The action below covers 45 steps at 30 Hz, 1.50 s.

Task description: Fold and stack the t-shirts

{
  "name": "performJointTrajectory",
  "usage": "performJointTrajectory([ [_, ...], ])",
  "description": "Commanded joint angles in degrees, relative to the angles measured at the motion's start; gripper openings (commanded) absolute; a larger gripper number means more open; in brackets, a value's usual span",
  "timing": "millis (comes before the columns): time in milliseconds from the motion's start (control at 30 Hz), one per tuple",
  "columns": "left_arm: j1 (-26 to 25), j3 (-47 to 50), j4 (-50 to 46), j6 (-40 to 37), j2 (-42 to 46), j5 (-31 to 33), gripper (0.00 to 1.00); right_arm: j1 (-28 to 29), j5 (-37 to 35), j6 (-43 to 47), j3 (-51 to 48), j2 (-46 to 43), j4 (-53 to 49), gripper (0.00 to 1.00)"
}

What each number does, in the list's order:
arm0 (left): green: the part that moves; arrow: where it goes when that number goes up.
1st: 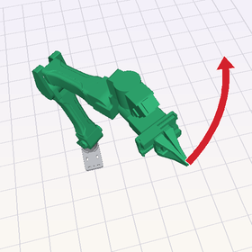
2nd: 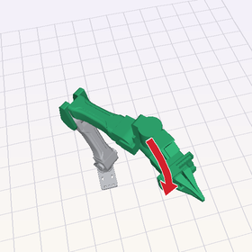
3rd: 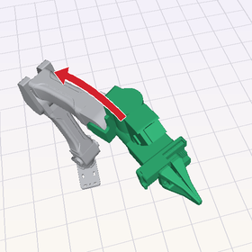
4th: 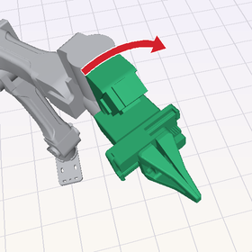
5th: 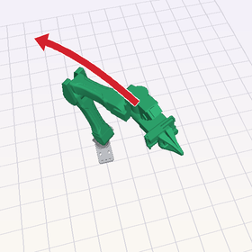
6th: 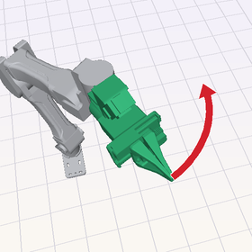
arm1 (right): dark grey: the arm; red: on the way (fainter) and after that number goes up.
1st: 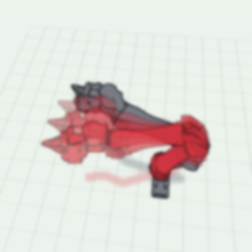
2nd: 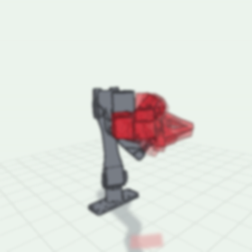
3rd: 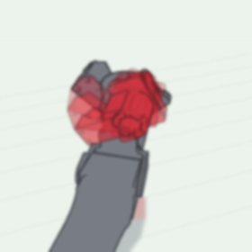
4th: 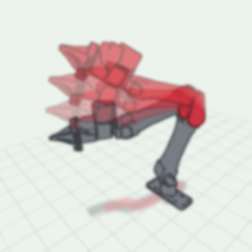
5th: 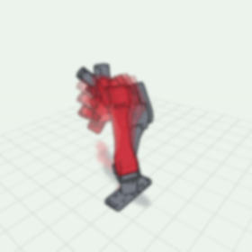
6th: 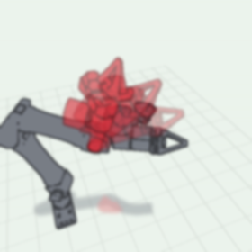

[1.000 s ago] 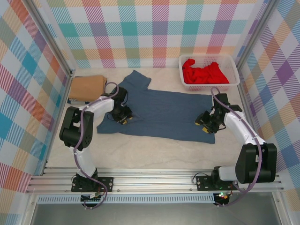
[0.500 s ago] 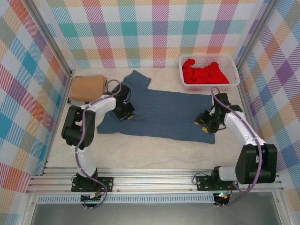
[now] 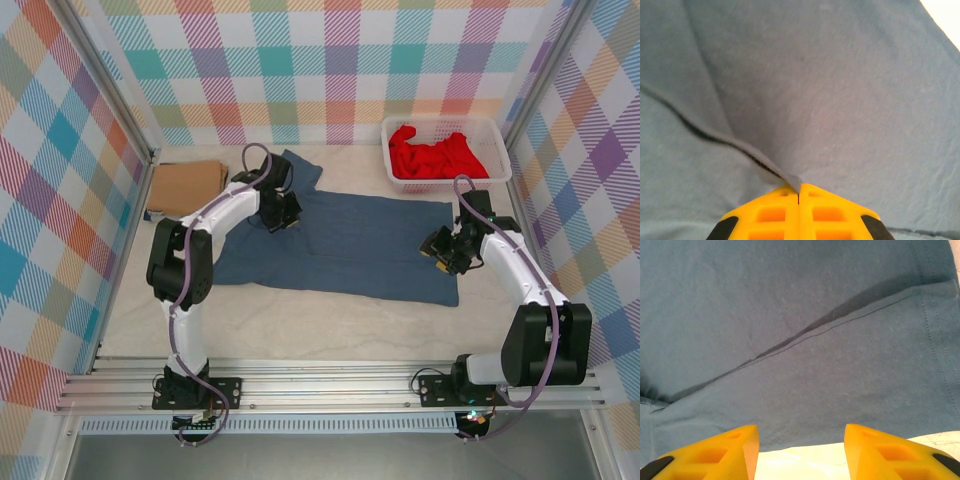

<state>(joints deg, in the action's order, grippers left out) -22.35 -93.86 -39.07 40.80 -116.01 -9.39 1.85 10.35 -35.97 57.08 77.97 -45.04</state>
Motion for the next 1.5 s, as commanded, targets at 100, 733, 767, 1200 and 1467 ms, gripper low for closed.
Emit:
performJointTrajectory([
  [100,-1.0,-9.03,-4.63,-4.98,-7.94,-1.46,0.0,-0.44,0.64,0.02,0.46,-0.16,-1.01,0.48],
  [733,-5.25,-20.62,-13.96,-15.28,-14.08,3.71,0.31,-0.46,1.27,-0.17,0.47,1.21,-0.81,0.49],
  [767,-5.32,-21.59,-14.24,-15.17,-13.55,4.6,0.39,-0.55,1.19,-0.24,0.36,1.3,-0.76,0.5],
  [1200,5.14,14.05,-12.17,4.69,14.38,6.17,0.44,-5.47,-0.33,-14.25,-4.28,3.25,-4.77,0.56],
  [1467,14.5,27.83,-0.42,8.69,16.0,2.36,0.3,-11.34,3.06,-18.85,-8.3,7.82,-0.98,0.41],
])
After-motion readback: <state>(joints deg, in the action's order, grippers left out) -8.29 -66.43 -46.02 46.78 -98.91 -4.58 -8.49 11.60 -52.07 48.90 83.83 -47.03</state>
